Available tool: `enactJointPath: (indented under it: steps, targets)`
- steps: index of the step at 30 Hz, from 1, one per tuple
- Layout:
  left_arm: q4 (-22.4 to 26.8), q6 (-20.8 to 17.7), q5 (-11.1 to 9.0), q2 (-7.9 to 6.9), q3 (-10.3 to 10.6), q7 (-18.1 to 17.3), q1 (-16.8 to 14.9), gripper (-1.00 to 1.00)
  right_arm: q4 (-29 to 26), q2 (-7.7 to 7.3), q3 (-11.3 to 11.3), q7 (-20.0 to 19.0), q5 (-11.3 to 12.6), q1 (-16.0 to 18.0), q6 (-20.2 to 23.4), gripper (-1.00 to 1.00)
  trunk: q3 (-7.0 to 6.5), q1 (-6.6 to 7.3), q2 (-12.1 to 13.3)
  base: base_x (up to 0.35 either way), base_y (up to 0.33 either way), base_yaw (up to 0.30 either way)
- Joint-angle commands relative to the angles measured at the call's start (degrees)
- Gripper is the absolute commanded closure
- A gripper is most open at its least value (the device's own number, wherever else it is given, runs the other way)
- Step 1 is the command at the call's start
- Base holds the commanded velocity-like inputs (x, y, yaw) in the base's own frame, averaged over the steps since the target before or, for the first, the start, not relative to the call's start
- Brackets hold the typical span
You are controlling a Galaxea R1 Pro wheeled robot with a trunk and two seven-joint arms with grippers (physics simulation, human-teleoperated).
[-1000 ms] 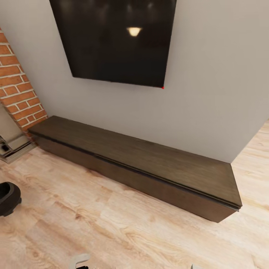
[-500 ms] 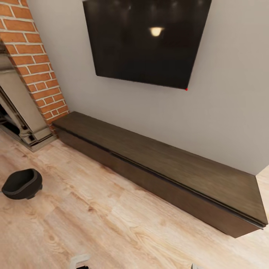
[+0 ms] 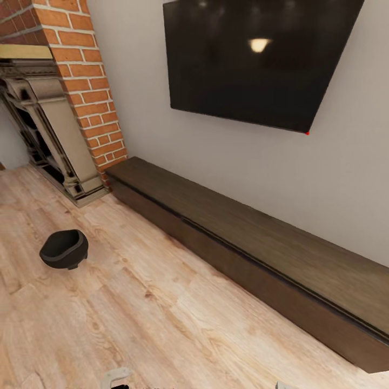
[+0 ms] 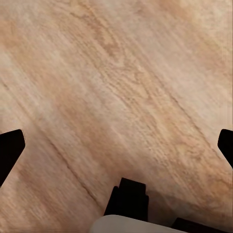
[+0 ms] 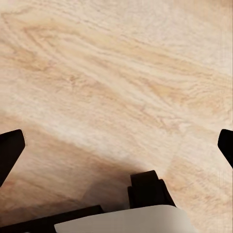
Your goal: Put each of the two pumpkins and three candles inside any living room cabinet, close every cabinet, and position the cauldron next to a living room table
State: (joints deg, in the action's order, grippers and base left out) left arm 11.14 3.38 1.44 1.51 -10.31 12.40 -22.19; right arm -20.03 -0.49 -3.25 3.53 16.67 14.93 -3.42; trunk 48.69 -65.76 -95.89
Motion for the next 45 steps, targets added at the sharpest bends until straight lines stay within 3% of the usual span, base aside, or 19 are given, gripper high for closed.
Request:
enactJointPath:
  steps: [1,22,45]
  targets:
    - [-0.07,0.23,0.15,0.05,-0.35,0.08,-0.05,-1.00,-0.01,-0.04,-0.35,0.25,0.48,0.01,-0.19,-1.00,0.04,0.01,-0.02,0.000,0.000,0.287]
    - [-0.07,0.23,0.15,-0.01,-0.41,0.08,-0.05,-1.00,-0.01,-0.04,-0.35,0.25,0.38,0.01,-0.19,-1.00,-0.03,0.01,-0.02,0.000,0.000,0.285]
    - [-0.07,0.23,0.06,0.07,-0.42,0.02,-0.05,-1.00,-0.01,0.05,-1.49,0.25,0.36,0.01,-1.70,-1.00,-1.68,0.01,-0.02,0.036,0.044,0.215]
